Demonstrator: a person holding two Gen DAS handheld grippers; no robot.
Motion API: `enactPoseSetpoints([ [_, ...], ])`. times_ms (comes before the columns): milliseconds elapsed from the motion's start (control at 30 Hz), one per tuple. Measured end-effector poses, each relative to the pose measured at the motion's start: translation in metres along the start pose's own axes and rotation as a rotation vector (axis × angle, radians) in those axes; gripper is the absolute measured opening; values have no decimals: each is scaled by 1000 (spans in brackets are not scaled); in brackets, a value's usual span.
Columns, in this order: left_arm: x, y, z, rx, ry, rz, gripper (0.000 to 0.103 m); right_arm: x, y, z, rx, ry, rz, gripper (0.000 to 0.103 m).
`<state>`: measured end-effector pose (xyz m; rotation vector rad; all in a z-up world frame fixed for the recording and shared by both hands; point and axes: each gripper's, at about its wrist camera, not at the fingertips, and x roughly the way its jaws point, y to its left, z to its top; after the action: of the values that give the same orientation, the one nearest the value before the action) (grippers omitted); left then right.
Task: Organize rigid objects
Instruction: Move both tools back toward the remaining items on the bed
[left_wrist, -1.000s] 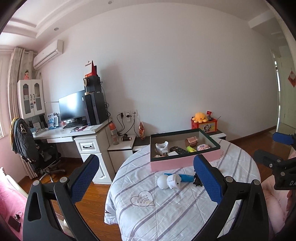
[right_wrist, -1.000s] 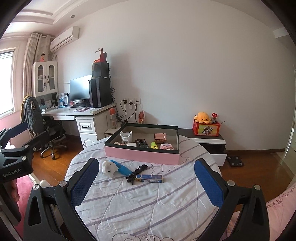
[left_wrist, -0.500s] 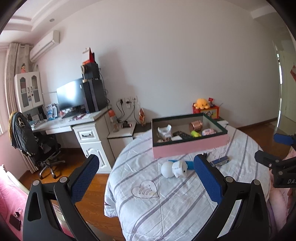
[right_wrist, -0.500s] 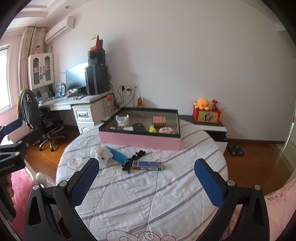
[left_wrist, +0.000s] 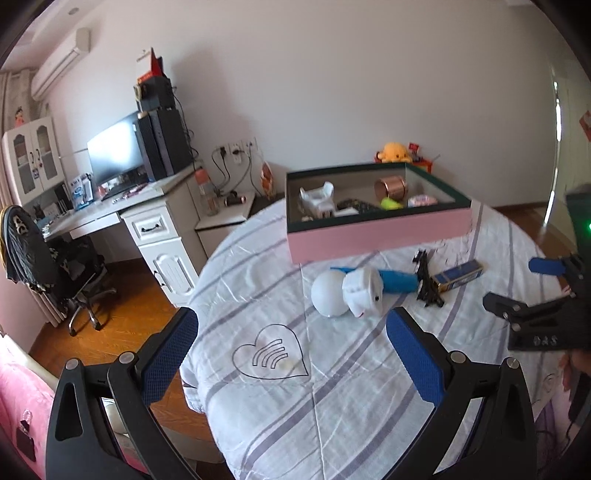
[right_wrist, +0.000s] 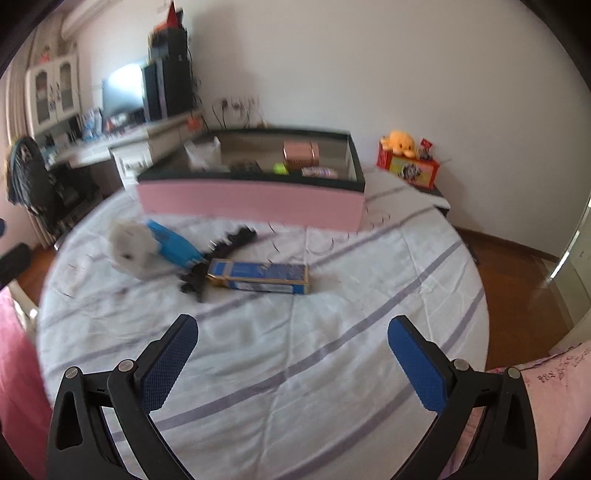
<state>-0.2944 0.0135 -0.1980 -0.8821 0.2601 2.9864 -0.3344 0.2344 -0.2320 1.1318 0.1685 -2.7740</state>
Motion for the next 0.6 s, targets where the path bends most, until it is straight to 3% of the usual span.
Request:
enactPoseSetpoints([
  [267, 32, -4, -5, 16, 57, -7, 103, 46, 16, 17, -69, 103, 40, 103],
  [600, 49, -3, -9, 18, 92, -26, 103, 69, 16, 39, -149, 125, 63, 103],
])
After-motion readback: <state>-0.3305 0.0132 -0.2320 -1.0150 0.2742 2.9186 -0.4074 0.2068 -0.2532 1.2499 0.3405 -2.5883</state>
